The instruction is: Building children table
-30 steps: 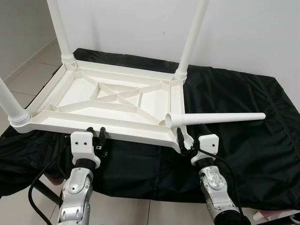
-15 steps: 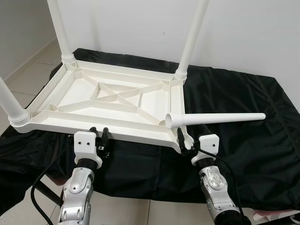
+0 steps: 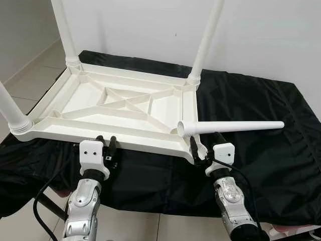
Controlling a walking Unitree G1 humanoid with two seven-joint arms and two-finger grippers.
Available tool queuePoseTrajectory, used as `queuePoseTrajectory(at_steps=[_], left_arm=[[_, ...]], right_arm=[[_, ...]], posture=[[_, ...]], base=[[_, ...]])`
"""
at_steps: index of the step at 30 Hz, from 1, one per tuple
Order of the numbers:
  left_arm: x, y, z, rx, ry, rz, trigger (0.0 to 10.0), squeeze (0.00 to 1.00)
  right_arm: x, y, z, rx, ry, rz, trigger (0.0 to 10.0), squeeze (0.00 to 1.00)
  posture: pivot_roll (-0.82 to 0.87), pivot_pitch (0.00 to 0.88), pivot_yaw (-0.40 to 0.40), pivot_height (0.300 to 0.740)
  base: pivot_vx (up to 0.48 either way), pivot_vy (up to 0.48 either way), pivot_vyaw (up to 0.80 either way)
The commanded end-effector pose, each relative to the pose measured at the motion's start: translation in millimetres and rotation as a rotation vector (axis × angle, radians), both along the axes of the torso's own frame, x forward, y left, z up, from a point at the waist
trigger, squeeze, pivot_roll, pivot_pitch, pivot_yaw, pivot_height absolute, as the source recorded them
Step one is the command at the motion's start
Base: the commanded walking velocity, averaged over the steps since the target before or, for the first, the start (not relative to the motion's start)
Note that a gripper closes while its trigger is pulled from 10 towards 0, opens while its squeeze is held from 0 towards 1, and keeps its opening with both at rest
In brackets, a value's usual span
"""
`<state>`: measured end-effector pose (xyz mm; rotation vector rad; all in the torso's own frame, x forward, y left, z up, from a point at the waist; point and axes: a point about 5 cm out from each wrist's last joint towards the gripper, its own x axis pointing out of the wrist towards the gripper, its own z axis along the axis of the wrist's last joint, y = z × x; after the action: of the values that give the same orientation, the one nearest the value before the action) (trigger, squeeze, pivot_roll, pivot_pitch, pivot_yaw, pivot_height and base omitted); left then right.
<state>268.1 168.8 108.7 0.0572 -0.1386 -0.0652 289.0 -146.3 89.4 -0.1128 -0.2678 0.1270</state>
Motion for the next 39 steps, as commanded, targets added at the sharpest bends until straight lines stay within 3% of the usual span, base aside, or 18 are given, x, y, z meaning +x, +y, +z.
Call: queuePoseTrajectory(at_steps=[1, 39], left_arm=[[-1.2, 0.4, -1.7, -0.003, 0.007, 0.063, 10.0, 0.0], [-1.4, -0.7, -0.3, -0.014, -0.01, 0.056, 10.0, 0.0]], right_arm=[[-0.3, -3.1, -2.6, -0.007, 0.017, -0.01, 10.0, 0.0], [0.0, -1.9, -1.8, -0.019, 0.009, -0.009, 10.0, 0.0]], posture=[[0.04, 0.033, -0.083, 0.74], [0.04, 0.01, -0.09, 0.74]], base=[[0.0, 0.0, 0.0], [0.0, 0.0, 0.0]])
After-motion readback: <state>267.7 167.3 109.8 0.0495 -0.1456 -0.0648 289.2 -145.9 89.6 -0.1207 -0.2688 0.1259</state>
